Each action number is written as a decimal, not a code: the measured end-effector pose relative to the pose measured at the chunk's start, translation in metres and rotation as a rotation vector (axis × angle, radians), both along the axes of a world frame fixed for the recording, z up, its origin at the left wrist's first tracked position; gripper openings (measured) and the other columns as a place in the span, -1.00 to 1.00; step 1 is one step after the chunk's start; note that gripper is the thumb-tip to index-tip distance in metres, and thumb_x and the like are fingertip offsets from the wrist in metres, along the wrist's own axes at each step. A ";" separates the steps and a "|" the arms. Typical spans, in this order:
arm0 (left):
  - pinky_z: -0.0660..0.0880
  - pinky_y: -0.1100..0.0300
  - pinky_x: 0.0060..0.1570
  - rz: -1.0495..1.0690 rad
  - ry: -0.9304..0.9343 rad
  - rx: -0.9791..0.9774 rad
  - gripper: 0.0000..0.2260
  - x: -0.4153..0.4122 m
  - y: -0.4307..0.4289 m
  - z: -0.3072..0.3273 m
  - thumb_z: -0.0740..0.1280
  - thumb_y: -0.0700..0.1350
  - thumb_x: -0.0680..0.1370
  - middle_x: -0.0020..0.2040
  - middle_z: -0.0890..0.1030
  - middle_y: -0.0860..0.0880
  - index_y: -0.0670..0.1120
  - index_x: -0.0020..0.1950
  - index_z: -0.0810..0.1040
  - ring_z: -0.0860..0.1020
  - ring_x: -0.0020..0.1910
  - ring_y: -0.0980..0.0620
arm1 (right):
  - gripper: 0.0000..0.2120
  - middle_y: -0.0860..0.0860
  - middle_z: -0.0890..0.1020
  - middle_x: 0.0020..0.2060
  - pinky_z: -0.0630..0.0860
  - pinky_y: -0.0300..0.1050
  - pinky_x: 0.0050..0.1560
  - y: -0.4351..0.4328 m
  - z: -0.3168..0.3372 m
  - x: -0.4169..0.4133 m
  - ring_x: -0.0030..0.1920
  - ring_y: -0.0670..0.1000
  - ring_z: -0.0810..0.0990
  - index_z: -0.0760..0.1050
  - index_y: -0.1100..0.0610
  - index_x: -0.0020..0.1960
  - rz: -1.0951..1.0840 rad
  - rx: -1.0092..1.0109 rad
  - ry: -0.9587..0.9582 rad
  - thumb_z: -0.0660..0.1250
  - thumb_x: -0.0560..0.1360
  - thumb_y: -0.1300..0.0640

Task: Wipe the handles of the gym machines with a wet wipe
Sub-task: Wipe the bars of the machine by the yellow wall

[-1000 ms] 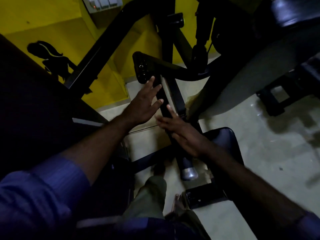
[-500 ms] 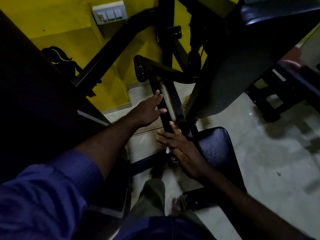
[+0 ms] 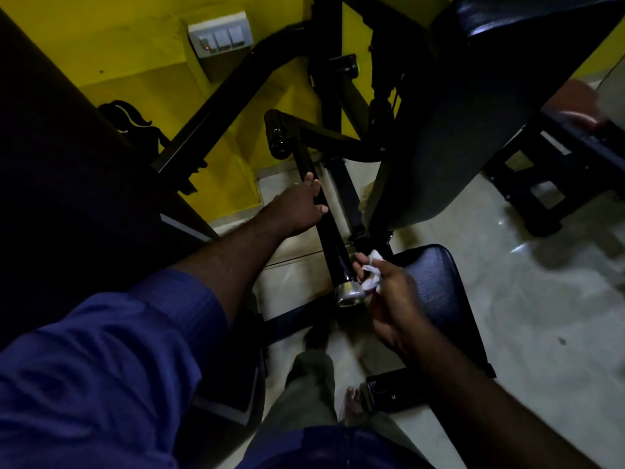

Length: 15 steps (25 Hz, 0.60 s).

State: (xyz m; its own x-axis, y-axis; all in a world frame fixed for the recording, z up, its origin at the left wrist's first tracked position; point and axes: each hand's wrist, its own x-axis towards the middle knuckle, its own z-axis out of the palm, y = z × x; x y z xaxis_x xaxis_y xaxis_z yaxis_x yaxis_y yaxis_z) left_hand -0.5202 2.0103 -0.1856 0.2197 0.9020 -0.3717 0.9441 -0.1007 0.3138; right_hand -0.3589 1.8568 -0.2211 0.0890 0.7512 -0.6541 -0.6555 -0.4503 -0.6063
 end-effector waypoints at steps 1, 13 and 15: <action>0.20 -0.06 0.57 -0.002 0.005 0.003 -0.35 0.001 0.000 0.002 0.29 0.00 0.69 0.71 -0.07 -0.03 -0.09 0.69 0.08 0.15 0.64 -0.18 | -0.79 0.13 0.67 -0.12 0.61 -0.09 -0.12 0.002 0.004 -0.007 -0.15 0.04 0.68 0.61 0.23 0.14 0.086 -0.005 -0.091 0.22 0.68 0.19; 0.23 0.07 0.51 -0.003 -0.007 -0.009 -0.35 0.007 -0.003 0.004 0.29 -0.04 0.69 0.70 -0.09 -0.10 -0.15 0.69 0.06 0.17 0.63 -0.22 | -0.43 0.23 0.72 0.07 0.70 0.06 -0.09 0.012 0.012 0.005 -0.09 0.22 0.72 0.62 0.30 0.19 0.418 -0.255 0.256 0.17 0.66 -0.20; 0.25 0.10 0.49 0.016 -0.043 -0.015 -0.34 0.005 -0.002 0.007 0.33 -0.02 0.67 0.71 -0.06 -0.06 -0.12 0.69 0.10 0.18 0.63 -0.18 | -0.34 0.19 0.71 0.06 0.70 0.04 -0.09 0.016 0.010 0.009 -0.10 0.21 0.73 0.62 0.27 0.20 0.430 -0.273 0.299 0.15 0.62 -0.31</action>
